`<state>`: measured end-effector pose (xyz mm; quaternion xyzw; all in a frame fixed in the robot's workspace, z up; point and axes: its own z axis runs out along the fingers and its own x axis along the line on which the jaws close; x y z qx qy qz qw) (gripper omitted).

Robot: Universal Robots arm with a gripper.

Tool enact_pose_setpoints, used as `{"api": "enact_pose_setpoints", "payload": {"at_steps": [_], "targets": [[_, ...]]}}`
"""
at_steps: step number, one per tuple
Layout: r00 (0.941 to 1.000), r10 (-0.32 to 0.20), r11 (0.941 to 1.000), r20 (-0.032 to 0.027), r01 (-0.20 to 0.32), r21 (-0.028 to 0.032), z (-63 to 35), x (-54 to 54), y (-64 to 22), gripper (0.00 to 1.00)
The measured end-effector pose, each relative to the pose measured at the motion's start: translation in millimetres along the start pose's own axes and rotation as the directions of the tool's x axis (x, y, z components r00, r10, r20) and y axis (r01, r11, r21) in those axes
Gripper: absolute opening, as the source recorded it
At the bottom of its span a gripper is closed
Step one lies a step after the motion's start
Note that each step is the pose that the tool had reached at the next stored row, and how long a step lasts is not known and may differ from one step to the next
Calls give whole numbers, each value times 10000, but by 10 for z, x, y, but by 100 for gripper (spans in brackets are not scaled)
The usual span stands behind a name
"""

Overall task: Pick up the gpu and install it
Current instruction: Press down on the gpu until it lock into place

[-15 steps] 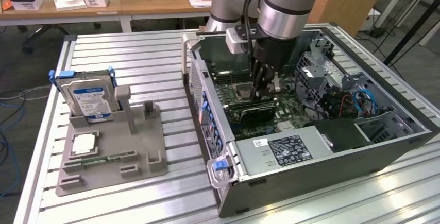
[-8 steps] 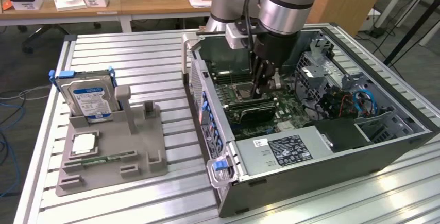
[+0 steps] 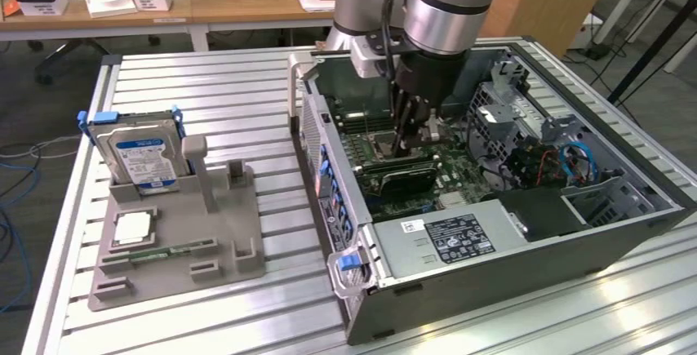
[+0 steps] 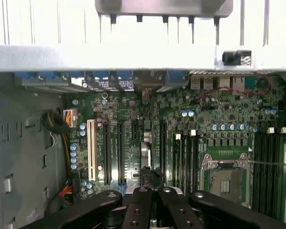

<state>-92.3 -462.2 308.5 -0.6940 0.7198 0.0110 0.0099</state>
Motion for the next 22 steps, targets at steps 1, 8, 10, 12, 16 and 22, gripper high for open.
{"api": "enact_pose_setpoints", "payload": {"at_steps": [1, 8, 10, 12, 16, 22], "targets": [[10000, 2, 10000, 1, -2, -1, 0, 1, 20, 11], [10000, 1, 10000, 1, -1, -13, 1, 6, 167, 11], [10000, 2, 10000, -1, -2, -18, 1, 8, 213, 11], [10000, 0, 10000, 0, 0, -21, 2, 10, 260, 11], [10000, 2, 10000, 0, -2, -25, 4, 13, 354, 11], [10000, 6, 9999, -3, -6, -151, 12, 10, 482, 11]]}}
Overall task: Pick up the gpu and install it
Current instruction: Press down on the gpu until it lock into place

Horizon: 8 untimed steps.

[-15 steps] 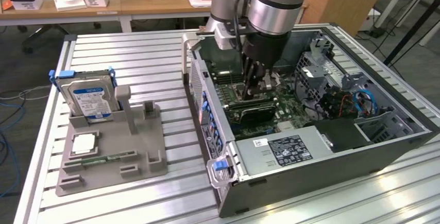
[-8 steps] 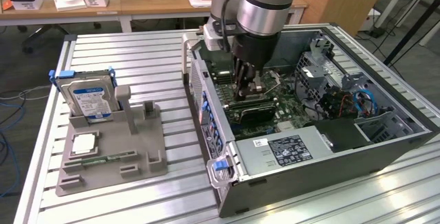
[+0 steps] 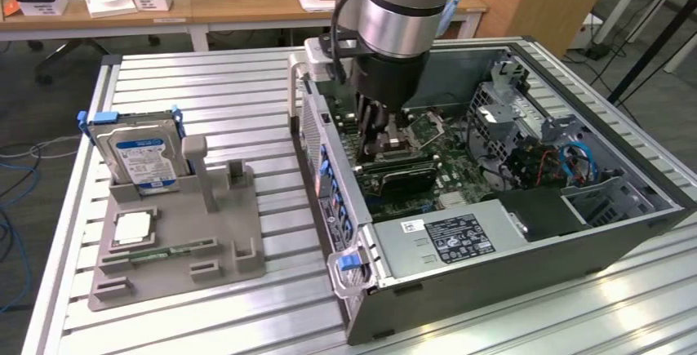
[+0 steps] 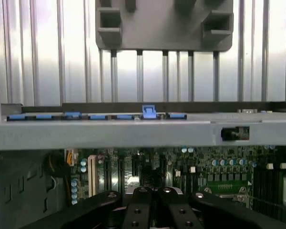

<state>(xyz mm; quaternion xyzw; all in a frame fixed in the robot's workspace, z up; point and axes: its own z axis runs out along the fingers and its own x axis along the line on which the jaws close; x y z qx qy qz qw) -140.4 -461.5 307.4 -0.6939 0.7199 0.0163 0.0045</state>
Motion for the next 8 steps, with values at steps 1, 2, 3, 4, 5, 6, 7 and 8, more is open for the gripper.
{"api": "enact_pose_setpoints", "payload": {"at_steps": [1, 2, 3, 4, 5, 6, 7, 8], "targets": [[10000, 1, 10000, -4, -1, -69, 2, -1, 17, 11], [10000, 3, 9999, -6, -3, -130, 6, -2, 33, 11], [10000, 5, 9998, -10, -5, -191, 9, -2, 51, 11], [10000, 6, 9997, -11, -7, -242, 13, -2, 65, 11], [10000, 8, 9996, -13, -8, -270, 16, -1, 72, 11], [10000, 7, 9996, -15, -7, -286, 15, -1, 74, 11], [10000, 7, 9996, -14, -7, -287, 15, -1, 76, 11], [10000, 8, 9996, -13, -8, -290, 17, -1, 79, 11]]}}
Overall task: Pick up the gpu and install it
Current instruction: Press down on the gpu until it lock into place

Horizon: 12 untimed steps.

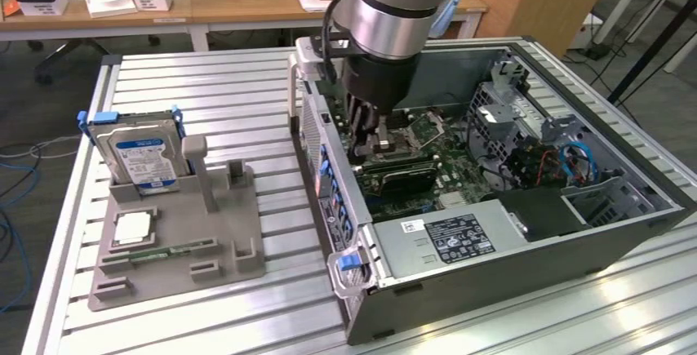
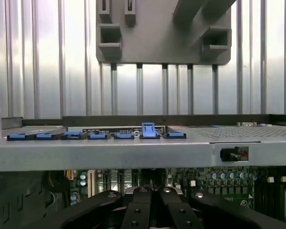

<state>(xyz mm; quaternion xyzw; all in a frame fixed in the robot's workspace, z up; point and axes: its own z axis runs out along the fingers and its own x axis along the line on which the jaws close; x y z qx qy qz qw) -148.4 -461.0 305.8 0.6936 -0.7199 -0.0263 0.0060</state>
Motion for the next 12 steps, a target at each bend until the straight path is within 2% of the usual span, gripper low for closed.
{"api": "enact_pose_setpoints", "payload": {"at_steps": [5, 10, 12], "targets": [[10000, 1, 10000, 0, -1, -57, 16, 1, 26, 11], [10000, 5, 9998, 5, -5, -183, 47, 3, 38, 11], [10000, 5, 9998, 6, -5, -188, 60, 3, 39, 11]]}}
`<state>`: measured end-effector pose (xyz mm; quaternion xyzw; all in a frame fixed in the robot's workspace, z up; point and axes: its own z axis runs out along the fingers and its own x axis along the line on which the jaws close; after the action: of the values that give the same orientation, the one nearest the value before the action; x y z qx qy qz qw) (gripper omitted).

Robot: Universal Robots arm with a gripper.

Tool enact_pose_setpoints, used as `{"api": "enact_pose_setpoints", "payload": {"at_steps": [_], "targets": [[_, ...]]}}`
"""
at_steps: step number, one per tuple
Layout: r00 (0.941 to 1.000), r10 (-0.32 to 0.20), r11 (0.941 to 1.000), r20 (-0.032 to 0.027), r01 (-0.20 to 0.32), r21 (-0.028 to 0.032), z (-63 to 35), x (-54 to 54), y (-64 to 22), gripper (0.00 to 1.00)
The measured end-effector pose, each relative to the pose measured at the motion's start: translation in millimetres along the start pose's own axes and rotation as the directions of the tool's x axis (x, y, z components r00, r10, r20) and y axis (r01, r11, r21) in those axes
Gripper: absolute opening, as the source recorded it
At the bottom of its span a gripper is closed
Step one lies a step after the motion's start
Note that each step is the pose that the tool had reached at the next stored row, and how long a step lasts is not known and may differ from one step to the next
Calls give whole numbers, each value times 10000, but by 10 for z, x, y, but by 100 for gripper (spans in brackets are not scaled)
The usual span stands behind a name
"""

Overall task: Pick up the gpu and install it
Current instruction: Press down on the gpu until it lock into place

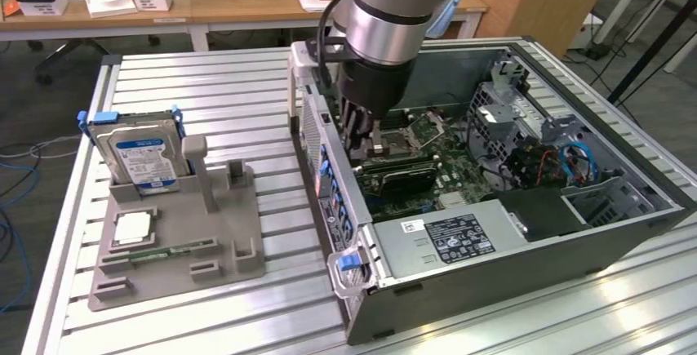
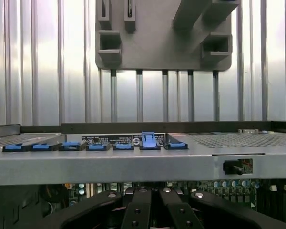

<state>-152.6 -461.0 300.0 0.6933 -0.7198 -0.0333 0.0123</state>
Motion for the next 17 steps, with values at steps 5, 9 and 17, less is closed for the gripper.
{"api": "enact_pose_setpoints", "payload": {"at_steps": [5, 9, 17], "targets": [[10000, 0, 10000, -11, 0, -9, 35, 2, -1, 11], [10000, -1, 10000, 19, 1, 0, 42, 0, -2, 11], [10000, -3, 10000, 22, 3, 23, 2, -1, -23, 11]]}}
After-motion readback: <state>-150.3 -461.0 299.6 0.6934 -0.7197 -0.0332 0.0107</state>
